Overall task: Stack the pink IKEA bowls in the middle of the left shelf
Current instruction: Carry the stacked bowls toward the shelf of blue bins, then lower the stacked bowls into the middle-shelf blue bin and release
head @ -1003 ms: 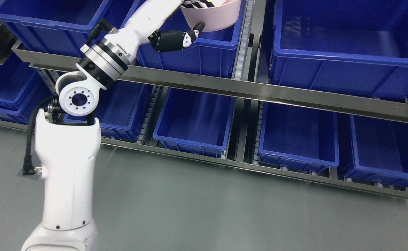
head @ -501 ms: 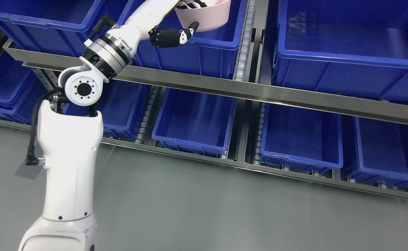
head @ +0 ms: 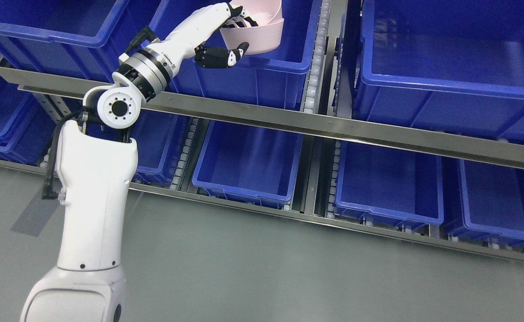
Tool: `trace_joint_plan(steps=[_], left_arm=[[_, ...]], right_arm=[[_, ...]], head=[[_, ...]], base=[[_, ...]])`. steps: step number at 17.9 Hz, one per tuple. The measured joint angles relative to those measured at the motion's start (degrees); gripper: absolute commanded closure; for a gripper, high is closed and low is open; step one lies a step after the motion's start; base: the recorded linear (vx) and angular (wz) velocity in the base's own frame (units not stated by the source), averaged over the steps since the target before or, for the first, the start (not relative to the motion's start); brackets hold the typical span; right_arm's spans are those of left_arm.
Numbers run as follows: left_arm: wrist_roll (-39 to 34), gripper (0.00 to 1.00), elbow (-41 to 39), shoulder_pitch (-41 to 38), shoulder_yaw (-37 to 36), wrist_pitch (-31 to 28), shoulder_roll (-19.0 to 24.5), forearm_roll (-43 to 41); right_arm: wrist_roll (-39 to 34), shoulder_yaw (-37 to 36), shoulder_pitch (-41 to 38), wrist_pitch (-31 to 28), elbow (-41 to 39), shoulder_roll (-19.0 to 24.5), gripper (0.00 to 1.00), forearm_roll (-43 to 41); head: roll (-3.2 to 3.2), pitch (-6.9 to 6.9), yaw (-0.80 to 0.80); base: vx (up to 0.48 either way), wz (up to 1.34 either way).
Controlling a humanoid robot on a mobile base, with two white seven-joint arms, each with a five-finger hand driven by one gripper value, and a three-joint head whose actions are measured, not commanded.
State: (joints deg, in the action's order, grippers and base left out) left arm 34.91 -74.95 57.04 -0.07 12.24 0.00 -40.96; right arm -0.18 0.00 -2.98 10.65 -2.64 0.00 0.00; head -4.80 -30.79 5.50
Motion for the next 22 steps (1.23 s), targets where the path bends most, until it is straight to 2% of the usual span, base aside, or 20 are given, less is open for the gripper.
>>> trace_joint_plan(steps=[7,13,16,20,22], left_arm=[[-2.0,0.96,5.8,5.8,0.0,-1.0,0.0,-0.5],[-2.2,0.93,10.6,6.9,0.1,-1.0,0.0,-0.7],[-2.2,0.83,12.3,5.7,0.1,-1.0,0.0,-0.6],[-2.2,0.78,13.3,4.6,0.1,-1.3,0.0,-0.6],[-2.5,0.64,13.4,4.0,0.1,-1.0,0.0,-0.6]], right_arm=[[0.0,0.0,0.0,0.0,0.0,0.0,0.00,0.0],[0.0,0.0,0.0,0.0,0.0,0.0,0.00,0.0],[0.0,0.0,0.0,0.0,0.0,0.0,0.00,0.0],[0.0,0.0,0.0,0.0,0.0,0.0,0.00,0.0],[-0.1,0.0,0.0,0.0,0.0,0.0,0.00,0.0]], head=[[0.00,0.00,0.00],[0.00,0.00,0.00],[0.00,0.00,0.00],[0.00,0.00,0.00],[0.00,0.00,0.00]], base=[[0.092,-0.05],[0.096,-0.11],[0.101,-0.11],[0.117,-0.16],[0.104,-0.18]])
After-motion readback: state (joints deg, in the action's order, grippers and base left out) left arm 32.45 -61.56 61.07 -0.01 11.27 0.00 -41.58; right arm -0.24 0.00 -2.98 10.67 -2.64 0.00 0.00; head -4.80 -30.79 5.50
